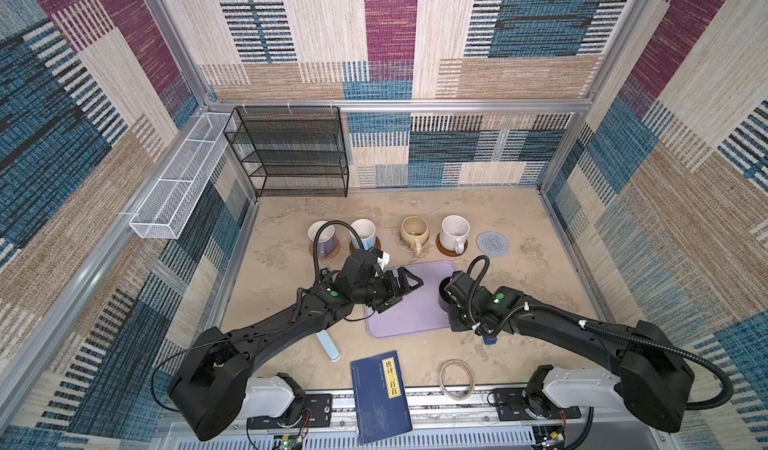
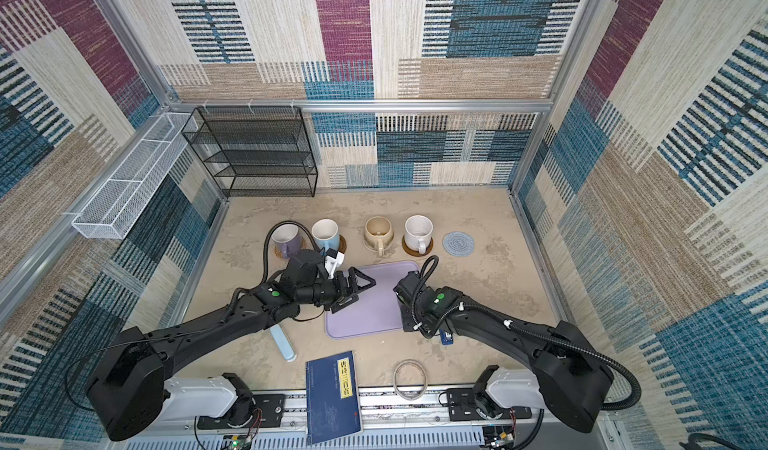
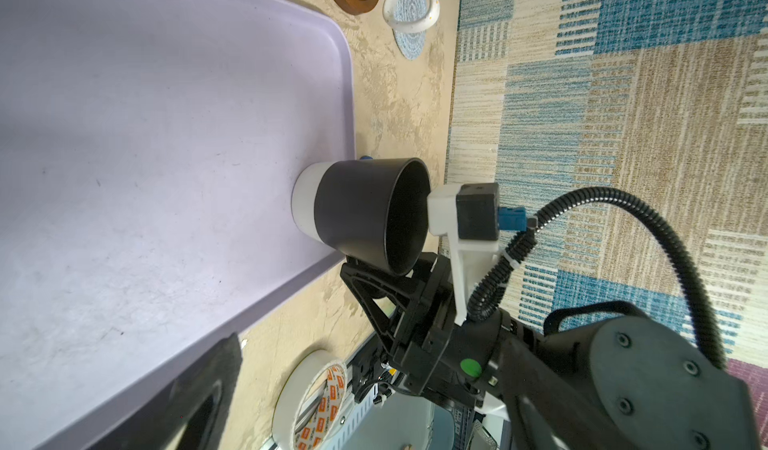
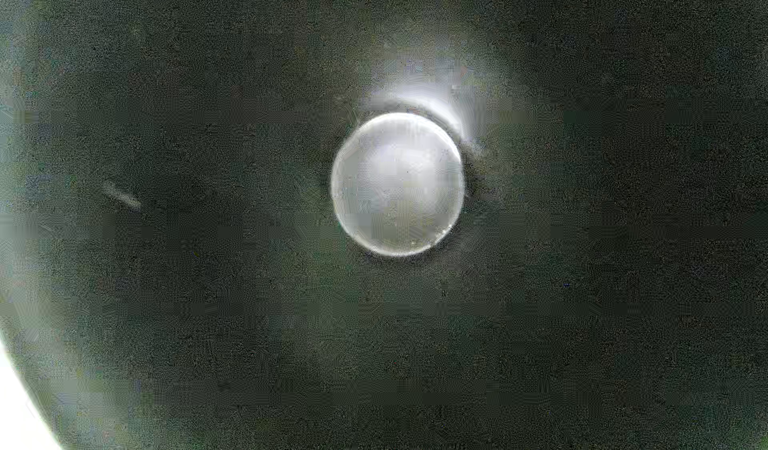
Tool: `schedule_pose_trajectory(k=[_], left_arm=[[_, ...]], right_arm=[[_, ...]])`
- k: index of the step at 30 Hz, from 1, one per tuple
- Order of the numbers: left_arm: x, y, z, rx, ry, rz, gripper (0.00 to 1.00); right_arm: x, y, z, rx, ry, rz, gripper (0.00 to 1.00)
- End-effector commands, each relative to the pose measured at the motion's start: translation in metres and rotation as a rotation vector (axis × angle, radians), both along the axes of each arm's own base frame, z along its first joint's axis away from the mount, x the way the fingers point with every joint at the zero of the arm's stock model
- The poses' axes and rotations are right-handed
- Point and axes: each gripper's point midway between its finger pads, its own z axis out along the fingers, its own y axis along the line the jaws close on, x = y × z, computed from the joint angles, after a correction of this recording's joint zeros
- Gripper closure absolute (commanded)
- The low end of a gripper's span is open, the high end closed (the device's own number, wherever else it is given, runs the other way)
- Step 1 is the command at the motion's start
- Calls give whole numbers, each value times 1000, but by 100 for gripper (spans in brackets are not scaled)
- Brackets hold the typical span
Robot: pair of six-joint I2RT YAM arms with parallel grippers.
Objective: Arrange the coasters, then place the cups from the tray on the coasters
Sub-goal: 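Lift the black mug off the tray with the right gripper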
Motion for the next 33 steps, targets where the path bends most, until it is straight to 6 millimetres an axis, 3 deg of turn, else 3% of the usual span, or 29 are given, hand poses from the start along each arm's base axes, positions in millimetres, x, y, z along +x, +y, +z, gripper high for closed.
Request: schedule_pose_trajectory(k=[1,16,18,24,33], left_arm=[[2,-4,7,-28,-18,-7,0],[1,-7,4,-29,-7,-15,0],[2,-7,3,-27,-6,-15,0],[1,-9,2,-27,-3,-19,1],[1,-12,9,-45,-12,-25,1]], right_arm=[[10,3,4,10,-47,-12,76],[16,9,8,19,-79,19,82],[18,9,10,19,-87,24,89],[19,10,11,13,-91,29,97],[26,15,23,36,-124,35,100]])
